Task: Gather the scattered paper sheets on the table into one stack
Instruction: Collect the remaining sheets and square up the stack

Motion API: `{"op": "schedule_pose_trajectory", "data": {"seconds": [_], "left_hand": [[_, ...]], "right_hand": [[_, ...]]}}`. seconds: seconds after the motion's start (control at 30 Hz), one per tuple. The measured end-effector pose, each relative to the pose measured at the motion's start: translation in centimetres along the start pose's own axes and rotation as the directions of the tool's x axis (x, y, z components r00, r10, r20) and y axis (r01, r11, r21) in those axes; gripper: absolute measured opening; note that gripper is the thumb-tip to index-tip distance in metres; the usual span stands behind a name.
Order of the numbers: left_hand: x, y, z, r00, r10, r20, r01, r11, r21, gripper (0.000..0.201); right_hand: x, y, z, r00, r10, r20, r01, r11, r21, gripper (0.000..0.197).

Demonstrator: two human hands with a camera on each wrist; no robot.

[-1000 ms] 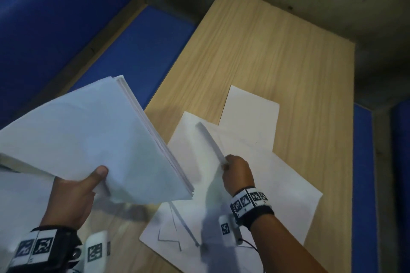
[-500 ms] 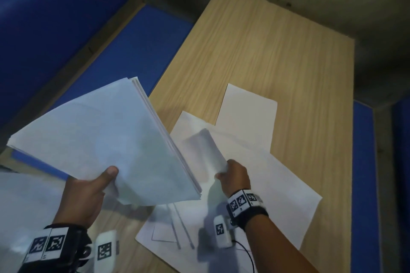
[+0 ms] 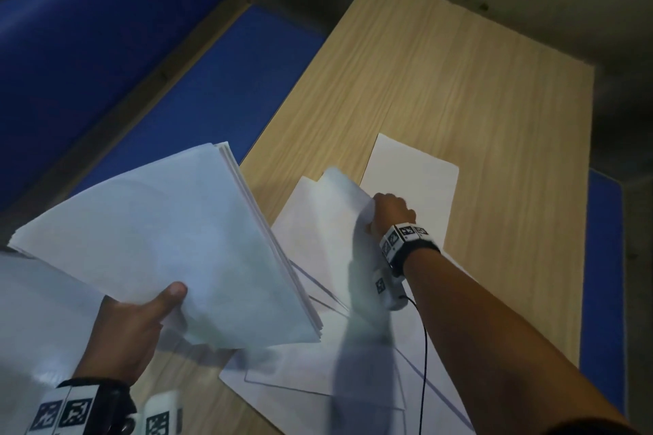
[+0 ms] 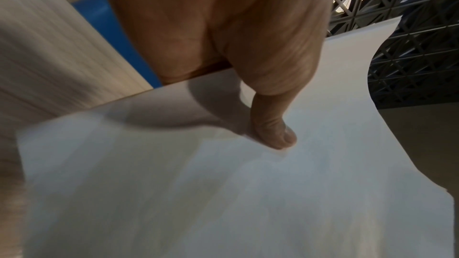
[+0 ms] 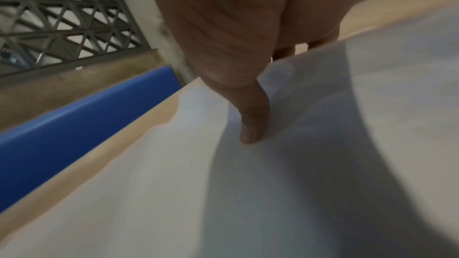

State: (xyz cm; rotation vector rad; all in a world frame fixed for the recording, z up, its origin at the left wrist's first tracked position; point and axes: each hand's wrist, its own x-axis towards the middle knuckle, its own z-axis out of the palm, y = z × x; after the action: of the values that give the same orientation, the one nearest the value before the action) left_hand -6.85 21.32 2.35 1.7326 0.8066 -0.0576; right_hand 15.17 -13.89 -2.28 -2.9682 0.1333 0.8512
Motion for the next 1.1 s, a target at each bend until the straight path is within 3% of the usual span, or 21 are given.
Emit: {"op": "schedule_pose_trajectory", "data": {"seconds": [0.07, 0.13, 0.3, 0.4, 0.53, 0.67, 0.77, 0.87, 0.93, 1.03, 1.1], "left_hand": [[0.0, -0.9, -0.4, 1.000, 0.001, 0.016, -0.001, 0.999, -0.035, 0.067], [0.0, -1.4, -0.5, 1.000, -0.014, 0.026, 0.016, 0.998, -0.055, 0.073], [-0.4, -0.6, 0.4, 1.000, 0.008, -0.003, -0.008, 0.999, 0.040, 0.015], [-0.7, 0.1, 0.6, 0.998, 0.055, 0.017, -0.056, 0.996, 0.074, 0.007], [-0.2, -0.7, 0.5, 0.998, 0.050, 0.031, -0.052, 0.996, 0.078, 0.016], [-0.4, -0.9, 1.0, 0.996, 0.076, 0.039, -0.080, 0.992, 0.098, 0.018], [-0.5, -0.6, 1.4, 0.993, 0.100, 0.063, -0.108, 0.985, 0.132, 0.018], [-0.8, -0.3, 2.0, 0.996, 0.053, 0.076, -0.061, 0.993, 0.103, 0.042], [-1.0, 0.1, 2.6, 0.996, 0.048, 0.079, -0.054, 0.996, 0.066, 0.054], [-1.7, 1.1, 3.2, 0.991, 0.074, 0.109, -0.085, 0.991, 0.100, 0.049], [-2.5, 2.0, 3.5, 0.992, 0.063, 0.111, -0.075, 0.991, 0.107, 0.054]], "right_hand": [[0.2, -0.3, 0.0, 0.999, 0.006, -0.034, -0.008, 0.998, -0.059, 0.053], [0.4, -0.2, -0.1, 1.000, 0.015, -0.018, -0.016, 0.999, -0.034, 0.052], [-0.4, 0.5, -0.7, 0.998, -0.061, 0.004, 0.058, 0.971, 0.233, 0.034], [-1.8, 1.1, -2.2, 0.993, -0.104, -0.054, 0.117, 0.902, 0.415, 0.022], [-5.5, 4.7, -5.7, 0.957, -0.093, -0.274, 0.259, 0.701, 0.665, 0.025], [-9.2, 10.7, -6.9, 0.964, -0.039, -0.265, 0.231, 0.616, 0.753, 0.032], [-10.7, 15.2, -4.5, 0.992, 0.033, -0.125, 0.072, 0.664, 0.744, 0.033], [-11.1, 18.8, -0.4, 0.998, 0.061, 0.008, -0.055, 0.822, 0.566, 0.031], [-10.8, 20.6, 2.2, 0.991, 0.102, 0.082, -0.129, 0.865, 0.486, 0.042], [-10.7, 21.7, 5.0, 0.986, 0.154, 0.066, -0.167, 0.919, 0.356, 0.067], [-10.9, 21.7, 5.9, 0.978, 0.211, 0.002, -0.205, 0.951, 0.233, 0.068]]}}
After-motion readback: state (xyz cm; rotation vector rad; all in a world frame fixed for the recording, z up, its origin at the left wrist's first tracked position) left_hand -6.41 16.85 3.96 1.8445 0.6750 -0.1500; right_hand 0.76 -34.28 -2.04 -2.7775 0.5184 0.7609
